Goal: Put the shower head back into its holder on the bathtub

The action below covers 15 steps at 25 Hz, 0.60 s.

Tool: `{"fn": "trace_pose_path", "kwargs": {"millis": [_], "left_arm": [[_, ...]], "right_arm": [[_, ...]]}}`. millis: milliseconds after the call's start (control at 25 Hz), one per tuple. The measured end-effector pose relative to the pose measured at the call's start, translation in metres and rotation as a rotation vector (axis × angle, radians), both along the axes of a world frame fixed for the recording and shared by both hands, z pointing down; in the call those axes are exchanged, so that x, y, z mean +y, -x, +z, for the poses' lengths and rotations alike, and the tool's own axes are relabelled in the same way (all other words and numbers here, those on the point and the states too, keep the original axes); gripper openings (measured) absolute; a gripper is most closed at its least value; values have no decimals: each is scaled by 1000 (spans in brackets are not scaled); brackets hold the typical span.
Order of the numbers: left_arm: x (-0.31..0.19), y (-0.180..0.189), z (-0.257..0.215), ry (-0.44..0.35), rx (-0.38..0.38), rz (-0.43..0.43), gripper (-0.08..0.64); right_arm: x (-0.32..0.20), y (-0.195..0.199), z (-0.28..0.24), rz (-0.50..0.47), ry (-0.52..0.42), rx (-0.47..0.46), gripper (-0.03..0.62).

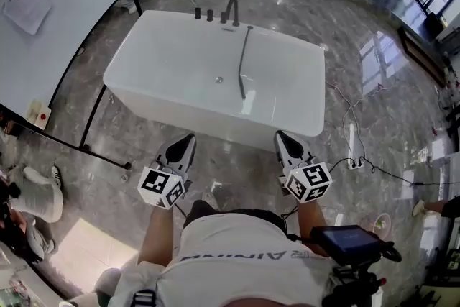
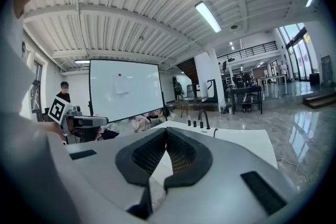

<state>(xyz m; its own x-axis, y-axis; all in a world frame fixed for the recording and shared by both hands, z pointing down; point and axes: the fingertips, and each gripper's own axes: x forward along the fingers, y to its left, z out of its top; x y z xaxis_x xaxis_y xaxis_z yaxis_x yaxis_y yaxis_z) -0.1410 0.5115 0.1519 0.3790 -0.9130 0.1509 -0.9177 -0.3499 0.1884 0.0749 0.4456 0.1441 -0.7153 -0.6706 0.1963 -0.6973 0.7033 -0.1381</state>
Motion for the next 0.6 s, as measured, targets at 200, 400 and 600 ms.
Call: {"fn": "trace_pose_path", "kwargs": {"millis": [200, 400, 600], "left_arm": [[-15, 68, -1, -12, 6, 2, 18], [-25, 100, 1, -14, 32, 5, 18], [-35, 108, 2, -9, 52, 17, 18]], "right_arm": [[-5, 67, 1, -12, -9, 16, 11], [-16, 100, 0, -1, 1, 41, 11], [-31, 116, -7, 0, 3, 55, 11]]}}
